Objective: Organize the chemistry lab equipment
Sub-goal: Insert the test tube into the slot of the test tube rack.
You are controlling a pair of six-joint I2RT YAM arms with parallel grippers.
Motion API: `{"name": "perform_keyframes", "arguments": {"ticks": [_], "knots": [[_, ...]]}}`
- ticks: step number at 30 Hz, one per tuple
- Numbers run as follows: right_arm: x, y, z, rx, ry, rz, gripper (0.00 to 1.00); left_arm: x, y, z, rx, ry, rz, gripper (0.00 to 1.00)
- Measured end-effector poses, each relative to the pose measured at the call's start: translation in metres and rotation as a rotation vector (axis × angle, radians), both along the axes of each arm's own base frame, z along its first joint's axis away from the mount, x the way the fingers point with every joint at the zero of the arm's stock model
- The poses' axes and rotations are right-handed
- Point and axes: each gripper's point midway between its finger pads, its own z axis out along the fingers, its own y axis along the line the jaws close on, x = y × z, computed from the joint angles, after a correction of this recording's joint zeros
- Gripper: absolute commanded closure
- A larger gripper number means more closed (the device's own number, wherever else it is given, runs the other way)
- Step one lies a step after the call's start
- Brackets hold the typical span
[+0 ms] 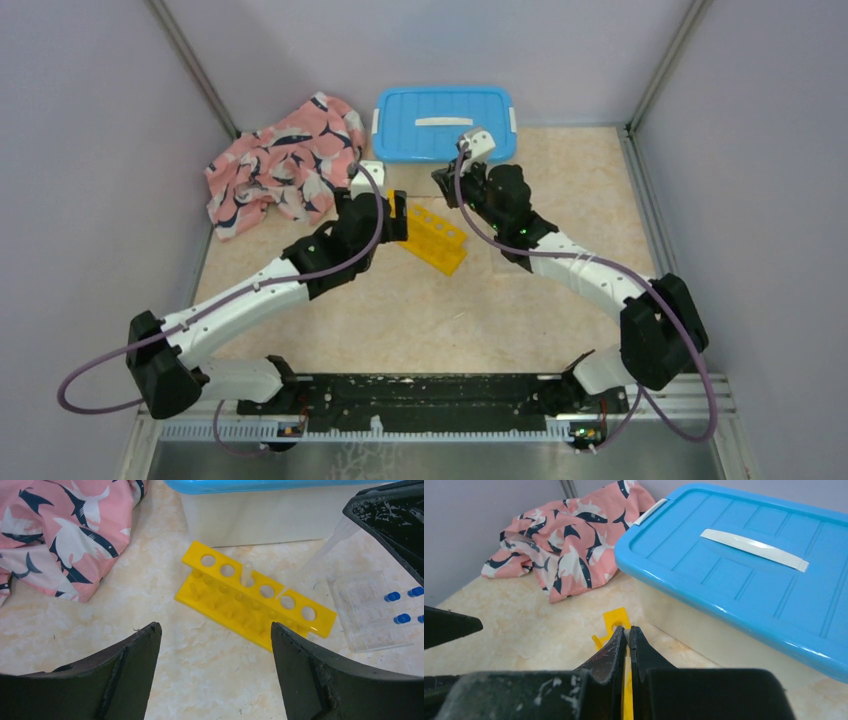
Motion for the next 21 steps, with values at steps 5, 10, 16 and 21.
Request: {"name": "perform_keyframes", "arguments": {"ticks": [5, 10, 16, 21], "knots": [[0.002, 0.013, -0.008, -0.06, -0.052, 0.002, 1.0, 0.005, 0.015, -0.005, -0.028, 0.013, 0.025, 0.12], [0.01, 0.013, -0.006, -0.088, -0.107, -0.025, 1.0, 0.008, 0.019, -0.006, -0.051, 0.012, 0.03, 0.11], [0.017, 0.013, -0.005, -0.095, -0.146, -0.049, 1.0, 0.01, 0.02, -0.01, -0.058, 0.015, 0.031, 0.11], [0.017, 0.021, -0.017, -0.113, -0.13, -0.04, 1.0, 0.012, 0.023, -0.01, -0.064, 0.011, 0.037, 0.1]]}}
